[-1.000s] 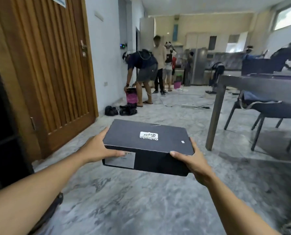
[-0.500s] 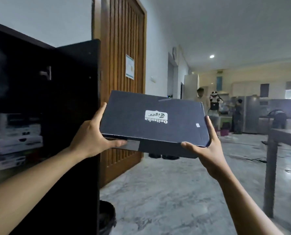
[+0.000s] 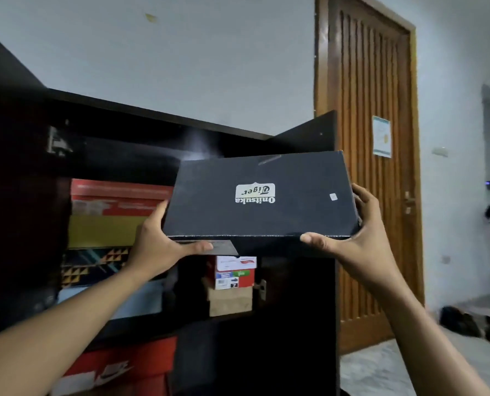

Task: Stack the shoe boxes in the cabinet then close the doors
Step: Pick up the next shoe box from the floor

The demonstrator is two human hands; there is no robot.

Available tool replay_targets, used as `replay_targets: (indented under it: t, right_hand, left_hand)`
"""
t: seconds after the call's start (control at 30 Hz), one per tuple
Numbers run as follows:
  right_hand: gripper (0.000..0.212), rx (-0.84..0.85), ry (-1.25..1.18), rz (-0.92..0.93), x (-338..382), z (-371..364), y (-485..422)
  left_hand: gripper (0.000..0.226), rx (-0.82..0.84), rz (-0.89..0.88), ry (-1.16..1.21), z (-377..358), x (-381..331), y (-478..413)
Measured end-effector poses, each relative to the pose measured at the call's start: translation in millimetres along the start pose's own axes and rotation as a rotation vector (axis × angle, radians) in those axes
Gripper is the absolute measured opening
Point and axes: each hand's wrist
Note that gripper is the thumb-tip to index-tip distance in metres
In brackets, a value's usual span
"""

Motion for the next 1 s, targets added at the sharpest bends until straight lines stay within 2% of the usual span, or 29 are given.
replay_targets:
  t: [0.13, 0.3, 0.4, 0.5, 0.53, 0.63, 0.77, 0.87, 1.0]
  right_hand:
    - [0.107, -0.05, 0.006, -0.034, -21.1, -67.2, -25.2]
    - [0.085, 0.006, -0.057, -0.006, -44.2, -152.9, -86.1]
    - [0.075, -0.049, -0.251, -0.083, -53.2, -202.8, -120.6]
    - [0.048, -0.039, -0.39, -0.131, -65.5, -257.2, -157.1]
    - [0.045, -0.048, -0.406, -0.141, -70.0, -274.9, -170.2]
    - [0.058, -0.092, -0.44, -0.193, -81.0, -324.5, -202.9]
    - [0.054, -0.135, -0.444, -0.283, -106.5, -374.8, -235.2]
    - [0.045, -0.092, -0.458, -0.297, -124.3, -403.0, -253.9]
    - [0.044, -0.081, -0.473, -0.24, -137.9, -431.1, -261.3]
  left_hand:
    - [0.09, -0.08, 0.115, -0.008, 37.2, 36.8, -10.4]
    - [0.103, -0.208, 0.139, -0.084, 75.9, 79.3, -49.5]
    - [0.099, -0.299, 0.148, -0.114, 90.0, 91.7, -85.5]
    - [0.097, -0.416, 0.146, -0.189, 95.9, 113.6, -117.9]
    - [0.097, -0.45, 0.152, -0.216, 97.9, 124.3, -128.2]
    - [0.097, -0.523, 0.196, -0.287, 105.8, 151.5, -157.3]
    - [0.1, -0.497, 0.2, -0.365, 113.7, 180.4, -184.2]
    - [0.1, -0.433, 0.162, -0.401, 114.8, 200.6, -194.6]
    - [0.078, -0.284, 0.124, -0.517, 113.5, 228.6, -203.8]
Point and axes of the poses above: each hand's wrist, its own y-axis away from the middle knuckle, its own z-axis out of the back of the hand, x = y × z, and after that the axes turned 1 degree about -z, right-handed
